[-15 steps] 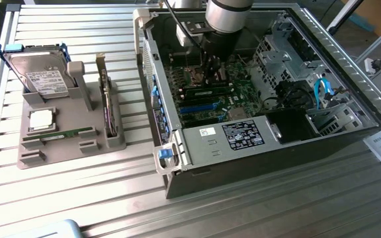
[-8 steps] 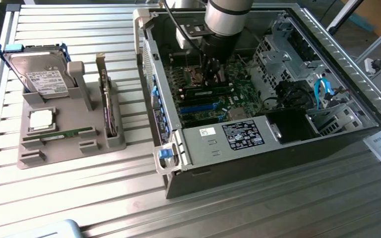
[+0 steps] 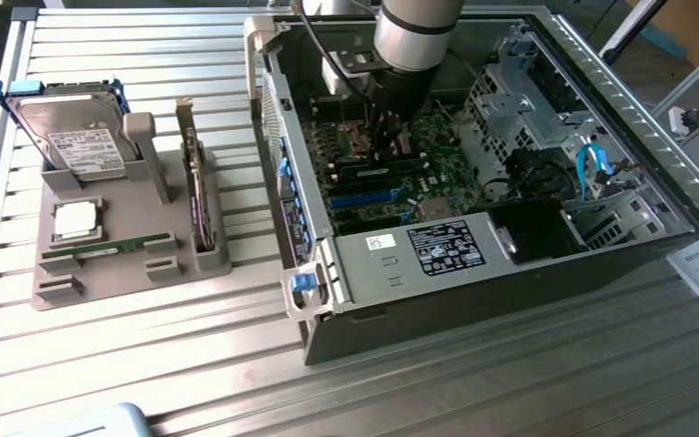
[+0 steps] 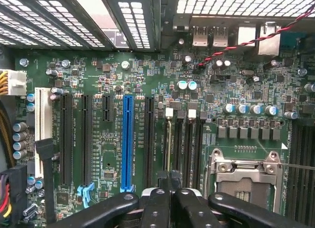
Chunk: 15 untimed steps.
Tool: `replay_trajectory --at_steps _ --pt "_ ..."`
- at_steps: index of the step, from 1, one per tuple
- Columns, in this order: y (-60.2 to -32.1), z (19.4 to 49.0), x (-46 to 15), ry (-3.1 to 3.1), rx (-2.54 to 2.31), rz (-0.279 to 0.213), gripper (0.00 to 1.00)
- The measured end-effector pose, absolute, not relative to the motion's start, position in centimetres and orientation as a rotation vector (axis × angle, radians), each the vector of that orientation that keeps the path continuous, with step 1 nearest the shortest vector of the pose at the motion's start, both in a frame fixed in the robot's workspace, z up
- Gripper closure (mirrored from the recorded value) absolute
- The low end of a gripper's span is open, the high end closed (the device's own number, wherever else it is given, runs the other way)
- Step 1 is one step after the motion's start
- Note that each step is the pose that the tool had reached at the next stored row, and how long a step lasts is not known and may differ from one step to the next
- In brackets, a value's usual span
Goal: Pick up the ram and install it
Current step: 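Press down the ram until it locks into place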
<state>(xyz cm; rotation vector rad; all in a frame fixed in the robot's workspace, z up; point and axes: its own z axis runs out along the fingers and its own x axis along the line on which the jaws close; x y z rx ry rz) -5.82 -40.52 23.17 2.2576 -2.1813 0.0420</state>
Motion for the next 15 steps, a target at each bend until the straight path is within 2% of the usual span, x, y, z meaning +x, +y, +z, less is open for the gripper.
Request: replay_trajectory --at_steps 8,15 --pt "-40.5 22.7 -5.8 -2.181 2.257 0.042 0.89" --pt "-40.5 26.6 -5.8 -2.181 2.257 0.042 0.89"
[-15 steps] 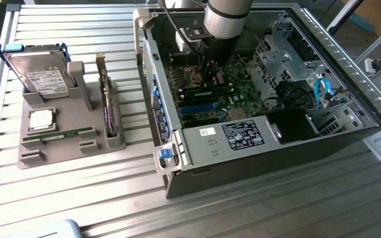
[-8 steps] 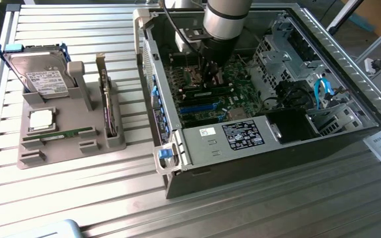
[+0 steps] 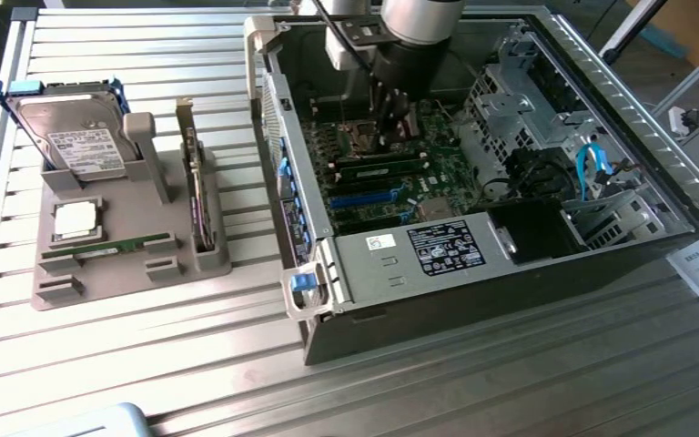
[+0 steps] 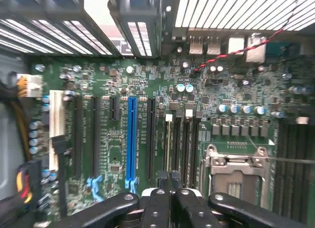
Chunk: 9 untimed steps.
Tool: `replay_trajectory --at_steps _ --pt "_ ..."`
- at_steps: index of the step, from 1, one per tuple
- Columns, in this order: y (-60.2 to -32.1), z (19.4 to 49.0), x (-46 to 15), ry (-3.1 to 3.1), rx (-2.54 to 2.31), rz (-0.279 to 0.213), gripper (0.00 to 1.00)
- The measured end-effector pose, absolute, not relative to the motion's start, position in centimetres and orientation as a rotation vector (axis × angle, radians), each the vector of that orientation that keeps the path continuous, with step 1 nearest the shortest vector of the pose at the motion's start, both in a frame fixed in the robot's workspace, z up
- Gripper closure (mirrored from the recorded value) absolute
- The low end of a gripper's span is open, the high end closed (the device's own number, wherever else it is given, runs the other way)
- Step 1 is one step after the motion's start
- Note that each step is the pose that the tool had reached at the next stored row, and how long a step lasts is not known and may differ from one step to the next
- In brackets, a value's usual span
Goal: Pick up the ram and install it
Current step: 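Press down the ram until it locks into place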
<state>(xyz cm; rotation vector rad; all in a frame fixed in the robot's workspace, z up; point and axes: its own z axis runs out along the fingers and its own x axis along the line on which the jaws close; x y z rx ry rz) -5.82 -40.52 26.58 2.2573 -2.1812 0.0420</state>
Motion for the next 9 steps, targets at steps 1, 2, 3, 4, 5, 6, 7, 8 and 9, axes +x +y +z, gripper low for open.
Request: replay_trajectory --at_steps 1,2,3,4,5,6,7,8,9 --pt "-40.52 27.19 -5.82 -2.181 2.257 0.042 0.89" --pt "-40.52 27.65 -5.82 -2.181 2.257 0.043 0.89" --pt "-40.51 27.79 -5.82 -2.181 2.257 0.043 0.89" --pt "-40.51 27.79 -5.82 -2.181 2.257 0.043 0.89" --pt "-40.51 27.80 -5.82 -2.181 2.257 0.043 0.89" --pt "-40.51 27.80 -5.82 -2.181 2.257 0.043 0.89" --pt "-40.52 27.80 -5.82 -2.181 2.257 0.043 0.89" --pt "-40.51 27.80 -5.82 -2.181 2.257 0.043 0.89" --pt "-40.52 27.80 -5.82 -2.181 2.257 0.043 0.89"
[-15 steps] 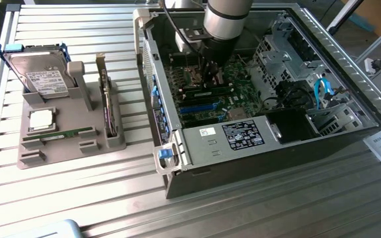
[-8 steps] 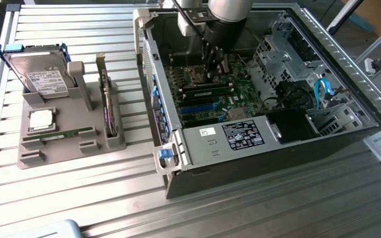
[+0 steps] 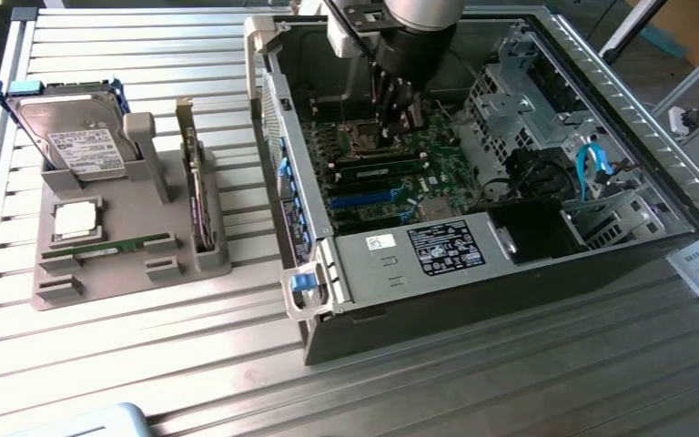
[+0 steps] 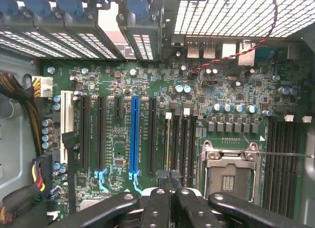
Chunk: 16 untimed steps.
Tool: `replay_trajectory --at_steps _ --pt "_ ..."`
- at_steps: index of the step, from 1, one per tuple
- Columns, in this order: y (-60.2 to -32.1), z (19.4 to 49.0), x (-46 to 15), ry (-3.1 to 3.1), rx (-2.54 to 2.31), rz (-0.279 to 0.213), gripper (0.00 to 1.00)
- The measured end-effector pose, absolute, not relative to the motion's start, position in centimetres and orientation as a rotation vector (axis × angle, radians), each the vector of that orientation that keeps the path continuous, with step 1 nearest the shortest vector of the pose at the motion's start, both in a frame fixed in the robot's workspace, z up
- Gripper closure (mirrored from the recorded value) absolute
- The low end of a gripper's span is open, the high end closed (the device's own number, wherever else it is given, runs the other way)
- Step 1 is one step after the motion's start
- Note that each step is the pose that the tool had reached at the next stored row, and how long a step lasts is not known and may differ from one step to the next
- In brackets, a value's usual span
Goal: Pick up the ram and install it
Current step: 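Press down the ram until it locks into place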
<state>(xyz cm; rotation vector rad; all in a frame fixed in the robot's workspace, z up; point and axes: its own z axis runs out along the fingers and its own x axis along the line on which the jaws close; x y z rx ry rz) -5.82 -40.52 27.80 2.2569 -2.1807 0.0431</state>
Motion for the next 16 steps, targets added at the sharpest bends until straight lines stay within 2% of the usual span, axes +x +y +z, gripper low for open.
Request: replay_trajectory --at_steps 9,16 --pt "-40.52 27.80 -5.81 -2.191 2.247 0.043 0.89" --pt "-40.52 27.78 -5.81 -2.398 2.014 0.049 0.89"
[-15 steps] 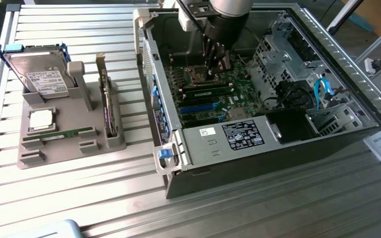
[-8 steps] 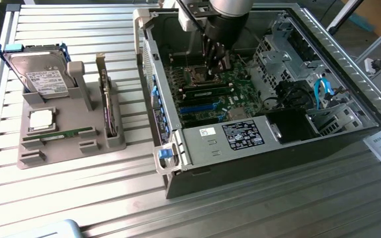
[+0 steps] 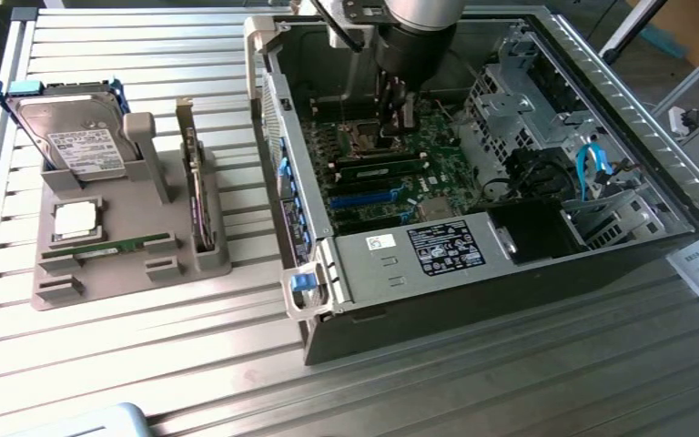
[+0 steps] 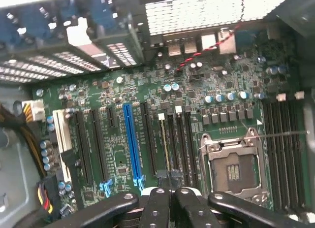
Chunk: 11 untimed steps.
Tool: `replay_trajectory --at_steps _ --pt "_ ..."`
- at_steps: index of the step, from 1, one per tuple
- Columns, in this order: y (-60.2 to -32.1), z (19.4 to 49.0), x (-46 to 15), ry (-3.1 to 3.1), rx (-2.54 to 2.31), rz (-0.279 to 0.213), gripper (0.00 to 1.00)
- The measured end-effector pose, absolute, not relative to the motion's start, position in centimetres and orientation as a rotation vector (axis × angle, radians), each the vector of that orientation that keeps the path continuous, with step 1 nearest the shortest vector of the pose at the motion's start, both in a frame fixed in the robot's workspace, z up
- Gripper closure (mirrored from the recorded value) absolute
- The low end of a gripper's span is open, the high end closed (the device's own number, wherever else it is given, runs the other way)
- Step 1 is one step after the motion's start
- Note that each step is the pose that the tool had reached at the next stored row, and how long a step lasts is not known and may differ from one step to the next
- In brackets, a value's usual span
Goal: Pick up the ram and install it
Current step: 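Press down the ram until it locks into place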
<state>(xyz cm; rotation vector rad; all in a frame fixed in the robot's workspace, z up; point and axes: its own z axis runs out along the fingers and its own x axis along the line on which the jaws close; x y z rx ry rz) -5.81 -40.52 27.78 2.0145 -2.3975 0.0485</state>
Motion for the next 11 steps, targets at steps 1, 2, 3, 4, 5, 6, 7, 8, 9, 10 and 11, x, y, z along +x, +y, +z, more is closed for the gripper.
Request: replay_trajectory --at_steps 1,2,3,4,5,6,7,8,9,10,11 --pt "-40.52 27.77 -5.82 -2.411 1.997 0.049 0.89" --pt "-40.51 27.77 -5.81 -2.429 1.974 0.049 0.89" --pt "-40.51 27.76 -5.81 -2.441 1.958 0.050 0.89" --pt "-40.51 27.76 -5.82 -2.456 1.939 0.050 0.89" --pt "-40.51 27.75 -5.81 -2.467 1.924 0.051 0.89" --pt "-40.51 27.75 -5.81 -2.477 1.910 0.052 0.89" --pt "-40.51 27.74 -5.81 -2.486 1.896 0.053 0.89" --pt "-40.52 27.74 -5.80 -2.506 1.865 0.058 0.89" --pt "-40.51 27.74 -5.79 -2.525 1.836 0.062 0.89" --pt "-40.52 27.74 -5.79 -2.539 1.812 0.065 0.89" --pt "-40.51 27.74 -5.79 -2.552 1.793 0.067 0.89"
